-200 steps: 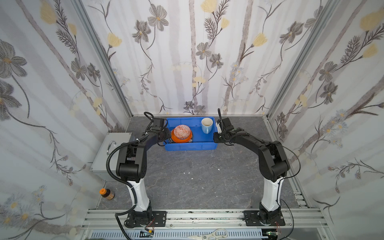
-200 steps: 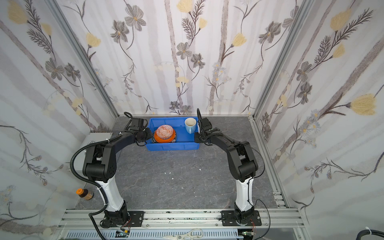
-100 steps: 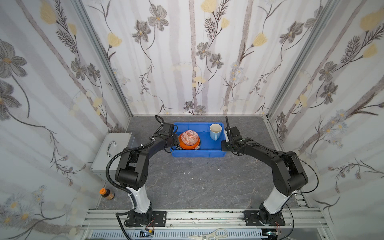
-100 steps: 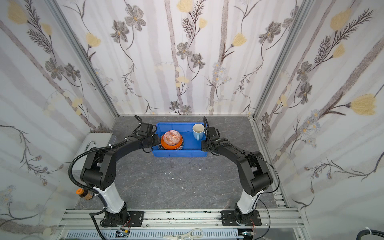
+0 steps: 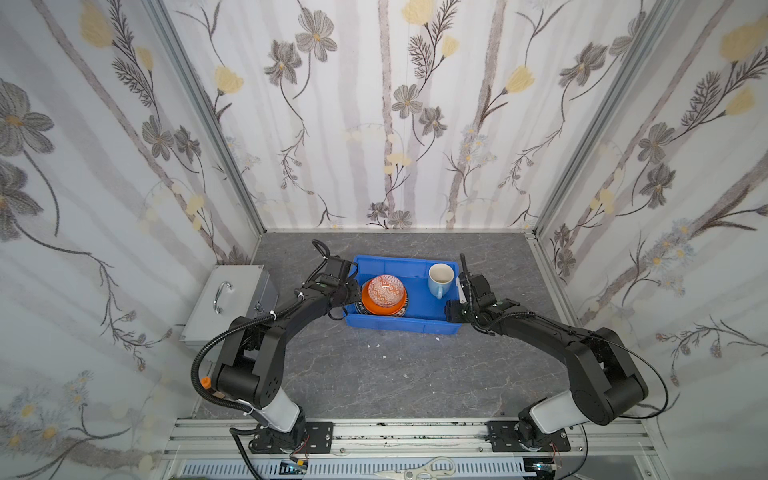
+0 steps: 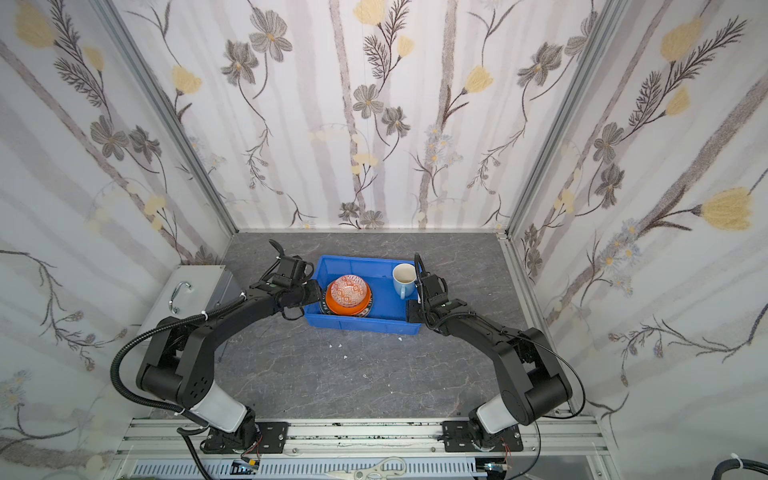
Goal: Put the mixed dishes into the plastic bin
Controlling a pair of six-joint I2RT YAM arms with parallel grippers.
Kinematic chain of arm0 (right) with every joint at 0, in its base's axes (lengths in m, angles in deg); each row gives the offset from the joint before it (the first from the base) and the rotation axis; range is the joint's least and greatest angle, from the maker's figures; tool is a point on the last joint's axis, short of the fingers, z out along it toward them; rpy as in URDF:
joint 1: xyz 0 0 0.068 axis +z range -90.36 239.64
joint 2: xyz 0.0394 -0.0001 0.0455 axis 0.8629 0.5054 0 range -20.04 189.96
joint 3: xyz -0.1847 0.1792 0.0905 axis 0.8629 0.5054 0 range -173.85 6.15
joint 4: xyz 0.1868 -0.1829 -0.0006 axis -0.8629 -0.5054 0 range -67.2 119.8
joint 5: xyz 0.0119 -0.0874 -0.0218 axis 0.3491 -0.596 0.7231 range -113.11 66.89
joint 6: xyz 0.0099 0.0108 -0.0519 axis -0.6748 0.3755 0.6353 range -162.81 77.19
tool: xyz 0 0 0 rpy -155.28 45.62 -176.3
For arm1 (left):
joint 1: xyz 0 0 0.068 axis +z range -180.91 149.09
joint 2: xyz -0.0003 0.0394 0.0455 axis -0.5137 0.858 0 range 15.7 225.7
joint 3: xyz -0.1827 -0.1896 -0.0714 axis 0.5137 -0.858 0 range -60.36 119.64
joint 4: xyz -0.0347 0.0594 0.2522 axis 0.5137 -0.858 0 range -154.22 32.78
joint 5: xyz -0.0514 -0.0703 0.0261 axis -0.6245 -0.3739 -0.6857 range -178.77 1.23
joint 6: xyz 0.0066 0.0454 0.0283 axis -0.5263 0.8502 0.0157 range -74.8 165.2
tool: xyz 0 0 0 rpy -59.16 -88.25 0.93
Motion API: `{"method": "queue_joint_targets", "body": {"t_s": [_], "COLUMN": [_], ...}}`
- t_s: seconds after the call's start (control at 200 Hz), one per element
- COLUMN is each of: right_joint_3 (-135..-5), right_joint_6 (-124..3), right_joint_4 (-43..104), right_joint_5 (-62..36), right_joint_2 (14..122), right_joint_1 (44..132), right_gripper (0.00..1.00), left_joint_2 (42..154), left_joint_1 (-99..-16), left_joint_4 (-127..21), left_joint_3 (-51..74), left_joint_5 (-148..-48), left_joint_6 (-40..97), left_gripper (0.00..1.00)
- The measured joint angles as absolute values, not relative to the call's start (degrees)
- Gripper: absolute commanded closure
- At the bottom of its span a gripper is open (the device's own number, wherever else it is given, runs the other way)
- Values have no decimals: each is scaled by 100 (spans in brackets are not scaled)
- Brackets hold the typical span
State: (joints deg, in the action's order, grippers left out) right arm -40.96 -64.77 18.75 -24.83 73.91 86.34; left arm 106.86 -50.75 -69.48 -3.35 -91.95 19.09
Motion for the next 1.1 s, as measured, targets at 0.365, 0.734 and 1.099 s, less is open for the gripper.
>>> {"method": "queue_joint_targets", "body": {"t_s": [0.365, 0.734, 1.099], "right_joint_3": [-4549, -3338, -1762], "right_joint_6": [-6195, -5539, -4814], "right_joint_4": [1674, 3022, 6032], "right_joint_5": [-3241, -3473, -3379], "right_joint_2": [5883, 5559, 5465], "right_joint_1": [8435, 7032, 6433], "right_gripper": [0, 0, 0], "left_joint_2": [9503, 9040, 9641], "left_joint_1": [-4906, -3429, -3118], "left_joint_4": [-6921, -4639, -2852], "left_joint_3": [-606, -2525, -3277], "left_joint_5": [-8384, -7678, -7929], "left_joint_6": [2311, 3356, 4082], "left_gripper": [0, 0, 0]}}
